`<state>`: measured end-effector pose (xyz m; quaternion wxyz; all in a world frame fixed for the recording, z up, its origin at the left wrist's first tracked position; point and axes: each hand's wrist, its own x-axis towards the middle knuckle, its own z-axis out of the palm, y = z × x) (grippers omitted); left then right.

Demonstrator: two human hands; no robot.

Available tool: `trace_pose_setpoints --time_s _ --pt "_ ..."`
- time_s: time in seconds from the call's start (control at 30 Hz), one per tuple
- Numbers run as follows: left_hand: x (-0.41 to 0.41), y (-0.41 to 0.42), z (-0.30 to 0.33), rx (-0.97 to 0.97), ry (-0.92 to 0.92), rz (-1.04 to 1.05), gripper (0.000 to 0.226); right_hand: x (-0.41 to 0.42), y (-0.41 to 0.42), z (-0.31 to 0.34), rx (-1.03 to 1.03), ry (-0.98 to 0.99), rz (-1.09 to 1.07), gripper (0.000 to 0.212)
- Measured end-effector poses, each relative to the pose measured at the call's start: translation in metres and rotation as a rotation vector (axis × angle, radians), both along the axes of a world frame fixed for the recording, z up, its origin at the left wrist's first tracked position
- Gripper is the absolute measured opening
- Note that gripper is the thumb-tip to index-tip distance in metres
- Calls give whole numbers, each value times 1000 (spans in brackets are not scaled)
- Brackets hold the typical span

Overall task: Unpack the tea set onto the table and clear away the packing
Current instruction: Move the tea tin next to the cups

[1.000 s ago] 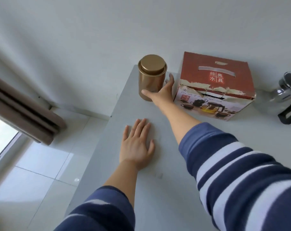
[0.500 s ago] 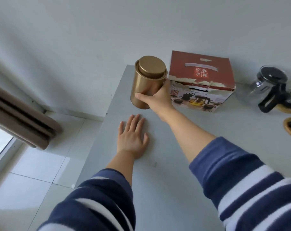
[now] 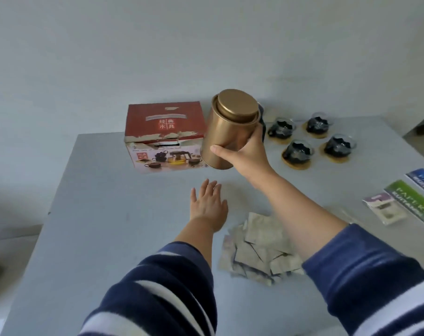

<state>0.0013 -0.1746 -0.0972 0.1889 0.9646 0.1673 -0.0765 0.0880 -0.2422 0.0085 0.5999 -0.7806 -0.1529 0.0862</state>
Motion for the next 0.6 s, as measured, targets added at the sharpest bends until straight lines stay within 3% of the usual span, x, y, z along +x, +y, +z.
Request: trace_pose_setpoints --time_s 0.2,0.43,0.6 --pt "80 -87 -1 -30 145 -33 63 88 -121 -5 -106 13 -212 101" --pt "147 -154 -18 -21 371 82 94 208 -235 1 -181 8 -334 96" --pt "159 -168 -32 -14 344 208 117 284 -280 0 -156 31 -407 96"
